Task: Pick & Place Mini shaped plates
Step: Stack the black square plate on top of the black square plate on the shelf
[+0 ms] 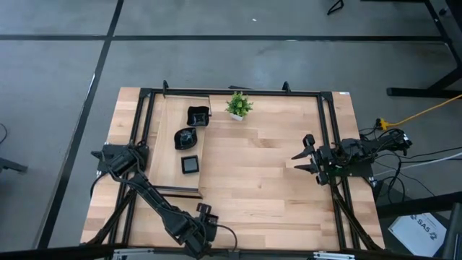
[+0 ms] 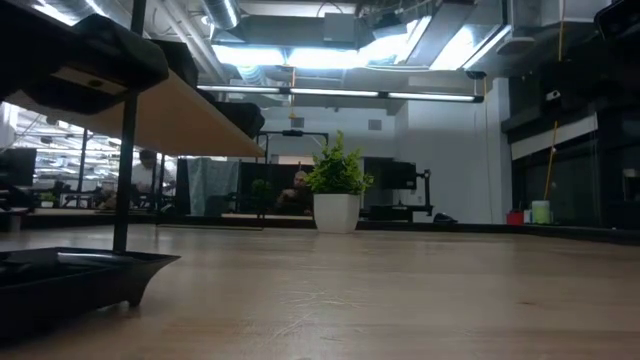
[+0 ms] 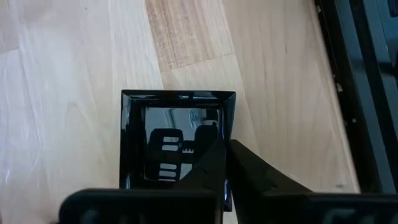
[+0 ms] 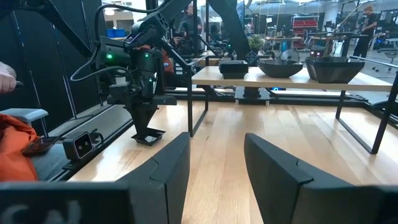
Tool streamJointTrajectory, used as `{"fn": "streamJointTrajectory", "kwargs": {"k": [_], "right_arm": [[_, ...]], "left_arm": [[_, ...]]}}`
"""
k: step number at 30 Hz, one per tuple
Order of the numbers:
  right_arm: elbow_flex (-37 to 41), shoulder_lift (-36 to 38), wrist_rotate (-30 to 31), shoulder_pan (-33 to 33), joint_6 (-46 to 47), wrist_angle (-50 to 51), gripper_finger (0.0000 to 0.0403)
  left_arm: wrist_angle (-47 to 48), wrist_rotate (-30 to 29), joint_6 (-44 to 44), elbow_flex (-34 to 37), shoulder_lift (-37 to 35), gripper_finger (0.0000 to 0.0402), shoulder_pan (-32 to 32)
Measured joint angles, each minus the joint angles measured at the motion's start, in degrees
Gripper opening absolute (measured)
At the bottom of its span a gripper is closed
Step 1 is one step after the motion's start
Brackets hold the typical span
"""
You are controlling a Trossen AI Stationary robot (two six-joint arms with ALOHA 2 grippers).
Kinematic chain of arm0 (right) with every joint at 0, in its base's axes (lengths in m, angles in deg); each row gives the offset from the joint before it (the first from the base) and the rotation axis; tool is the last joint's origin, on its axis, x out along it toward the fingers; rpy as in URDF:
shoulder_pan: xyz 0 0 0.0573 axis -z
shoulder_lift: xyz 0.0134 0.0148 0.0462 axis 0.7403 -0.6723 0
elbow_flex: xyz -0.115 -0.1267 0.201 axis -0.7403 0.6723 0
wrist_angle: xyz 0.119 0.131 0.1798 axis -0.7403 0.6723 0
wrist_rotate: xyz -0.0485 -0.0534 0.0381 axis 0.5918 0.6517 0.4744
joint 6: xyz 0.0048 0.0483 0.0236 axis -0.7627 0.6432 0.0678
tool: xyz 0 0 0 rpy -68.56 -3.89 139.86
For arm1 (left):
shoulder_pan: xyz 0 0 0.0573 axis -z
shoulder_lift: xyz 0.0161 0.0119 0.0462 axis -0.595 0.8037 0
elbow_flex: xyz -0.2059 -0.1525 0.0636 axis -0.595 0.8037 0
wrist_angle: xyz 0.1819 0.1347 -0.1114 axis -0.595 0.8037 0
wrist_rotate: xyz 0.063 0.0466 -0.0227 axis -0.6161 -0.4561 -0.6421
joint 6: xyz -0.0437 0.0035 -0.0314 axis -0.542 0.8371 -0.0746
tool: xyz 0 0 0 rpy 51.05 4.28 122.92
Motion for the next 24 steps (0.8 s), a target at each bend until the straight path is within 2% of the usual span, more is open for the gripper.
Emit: {"fn": "streamJointTrajectory", "kwargs": {"k": [9, 19, 24], "right_arm": [[0.0, 0.0, 0.0, 0.0, 0.0, 0.0, 0.0152], [0.0, 0.0, 0.0, 0.0, 0.0, 0.0, 0.0152], [0.0, 0.0, 0.0, 0.0, 0.0, 0.0, 0.0152]], "left_arm": [[7.1, 1.7, 0.8, -5.0, 0.0, 0.0003, 0.0], [8.5, 2.9, 5.2, -12.6, 0.0, 0.0002, 0.0], [12.2, 2.6, 7.1, -16.4, 0.0, 0.0002, 0.0]]}}
